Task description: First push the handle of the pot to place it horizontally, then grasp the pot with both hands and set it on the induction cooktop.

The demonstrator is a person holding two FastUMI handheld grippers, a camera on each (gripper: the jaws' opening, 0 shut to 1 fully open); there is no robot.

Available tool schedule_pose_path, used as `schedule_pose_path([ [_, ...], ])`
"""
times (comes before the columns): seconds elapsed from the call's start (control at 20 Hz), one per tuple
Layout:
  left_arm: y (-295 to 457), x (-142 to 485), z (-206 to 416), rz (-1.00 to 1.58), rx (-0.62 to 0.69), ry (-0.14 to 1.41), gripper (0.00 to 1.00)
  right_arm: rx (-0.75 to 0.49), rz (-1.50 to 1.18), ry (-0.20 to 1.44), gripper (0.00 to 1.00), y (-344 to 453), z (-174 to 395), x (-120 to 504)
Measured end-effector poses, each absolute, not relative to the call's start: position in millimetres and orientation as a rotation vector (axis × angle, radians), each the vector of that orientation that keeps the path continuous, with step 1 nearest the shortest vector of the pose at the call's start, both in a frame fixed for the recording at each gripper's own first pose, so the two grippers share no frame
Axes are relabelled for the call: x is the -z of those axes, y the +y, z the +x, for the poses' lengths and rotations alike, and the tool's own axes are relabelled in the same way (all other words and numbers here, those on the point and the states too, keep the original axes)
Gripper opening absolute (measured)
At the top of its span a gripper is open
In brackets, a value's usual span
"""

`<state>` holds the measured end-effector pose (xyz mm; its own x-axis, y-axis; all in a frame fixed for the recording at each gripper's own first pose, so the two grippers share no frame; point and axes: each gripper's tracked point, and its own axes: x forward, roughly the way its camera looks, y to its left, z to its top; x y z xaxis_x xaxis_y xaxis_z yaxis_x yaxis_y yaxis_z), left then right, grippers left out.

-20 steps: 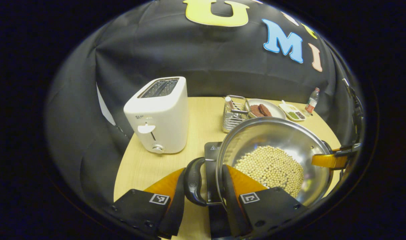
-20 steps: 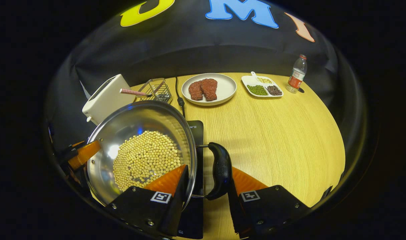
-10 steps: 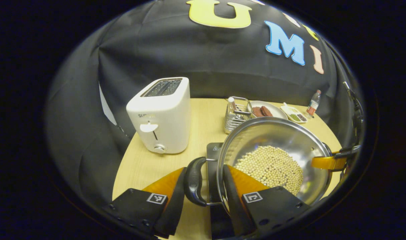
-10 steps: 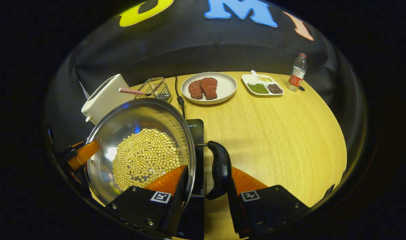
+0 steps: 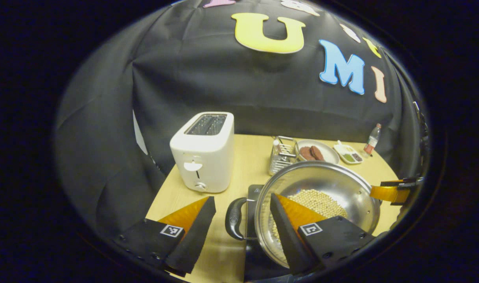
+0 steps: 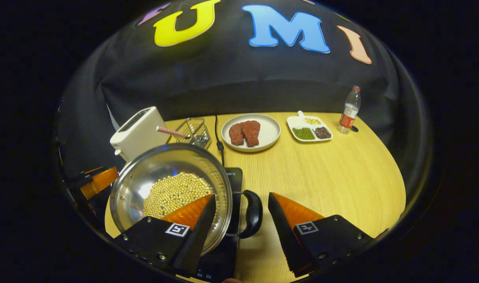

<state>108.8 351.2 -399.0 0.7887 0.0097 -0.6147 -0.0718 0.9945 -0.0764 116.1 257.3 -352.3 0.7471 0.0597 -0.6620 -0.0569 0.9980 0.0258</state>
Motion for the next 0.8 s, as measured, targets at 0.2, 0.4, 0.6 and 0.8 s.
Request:
schedule_pose_path([
  [0.2, 315.4, 317.4, 98.8, -0.061, -0.044, 0.523, 0.92, -0.068, 0.014, 0.571, 0.83, 231.9, 121.1, 290.4],
  [0.4, 249.6, 226.1, 97.1, -0.051, -0.02, 0.379, 0.92, -0.079, -0.004, 0.436, 0.83, 202.7, 118.7, 225.6],
  [0.6, 174.9, 149.3, 82.6, -0.085, -0.004, 0.254, 0.92, -0.09, 0.009, 0.319, 0.82, 163.9, 91.1, 151.3],
  [0.8, 97.0, 86.2, 57.6, -0.104, -0.001, 0.131, 0.92, -0.098, 0.02, 0.216, 0.83, 117.6, 70.8, 90.0],
])
